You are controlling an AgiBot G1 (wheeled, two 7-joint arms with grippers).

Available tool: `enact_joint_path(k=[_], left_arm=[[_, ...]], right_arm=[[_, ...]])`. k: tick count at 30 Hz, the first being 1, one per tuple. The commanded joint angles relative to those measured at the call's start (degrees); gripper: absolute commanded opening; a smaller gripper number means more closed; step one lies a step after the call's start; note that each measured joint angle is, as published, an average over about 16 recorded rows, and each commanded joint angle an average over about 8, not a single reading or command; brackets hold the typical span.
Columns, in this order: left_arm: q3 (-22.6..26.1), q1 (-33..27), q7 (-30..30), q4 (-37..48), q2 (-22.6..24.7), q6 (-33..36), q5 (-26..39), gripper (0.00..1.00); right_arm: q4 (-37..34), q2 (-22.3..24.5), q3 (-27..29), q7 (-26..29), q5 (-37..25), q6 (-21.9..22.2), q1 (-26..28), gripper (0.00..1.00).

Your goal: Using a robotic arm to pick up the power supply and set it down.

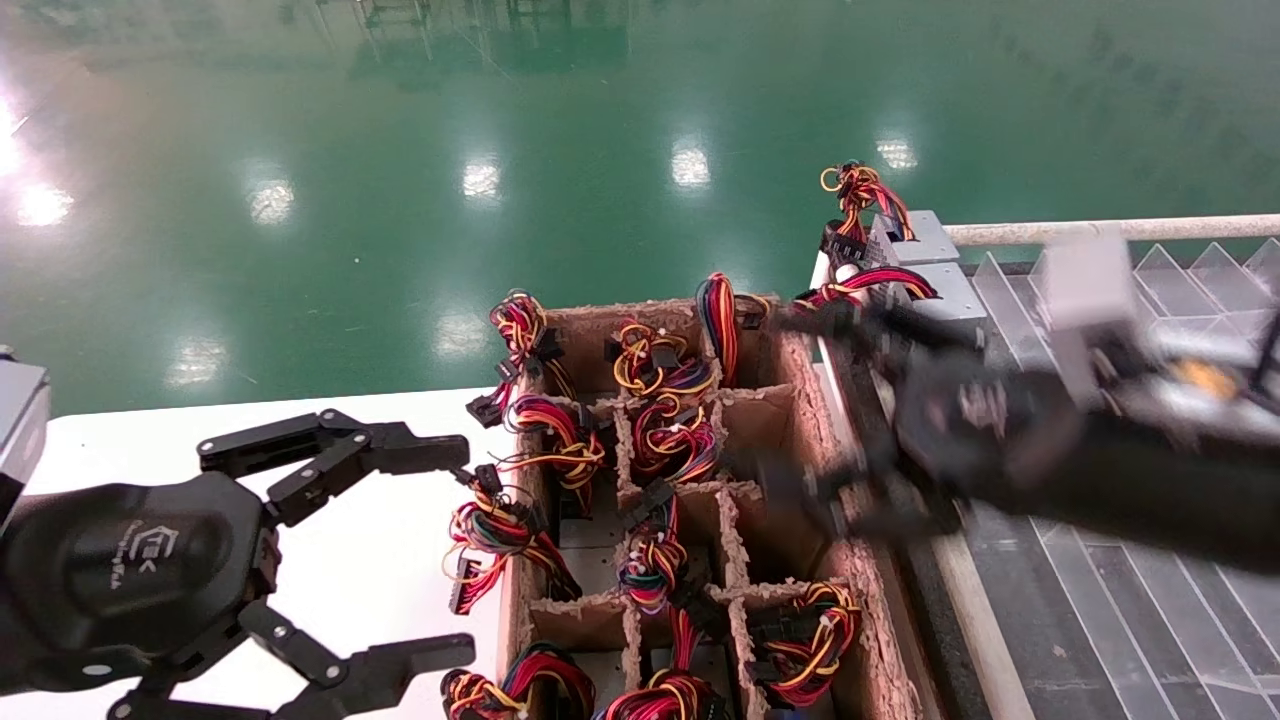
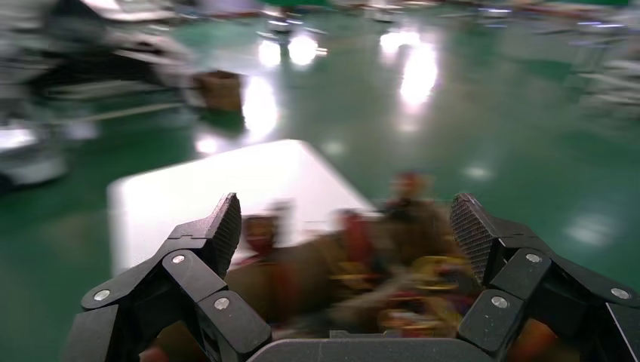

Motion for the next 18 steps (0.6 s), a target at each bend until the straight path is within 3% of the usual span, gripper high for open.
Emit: enact_joint_path(k=[1, 9, 16, 18], left_arm=[[0.0, 0.0, 0.0, 0.0, 0.0, 0.0, 0.0, 0.00], [0.0, 0.0, 0.0, 0.0, 0.0, 0.0, 0.0, 0.00], [0.0, 0.0, 0.0, 0.0, 0.0, 0.0, 0.0, 0.00], [0.0, 0.0, 0.0, 0.0, 0.0, 0.0, 0.0, 0.00]], right_arm=[[0.9, -0.7, -0.3, 1.0, -3.0, 5.2, 0.7, 1.00], [1.3, -7.7, -7.3, 8.7, -21.1, 21.0, 4.5, 1.00], [-3.7, -14.5, -12.5, 16.1, -32.2, 28.3, 7.1, 1.00], [-6.0, -16.2, -13.3, 17.1, -34.3, 29.6, 7.7, 0.93]])
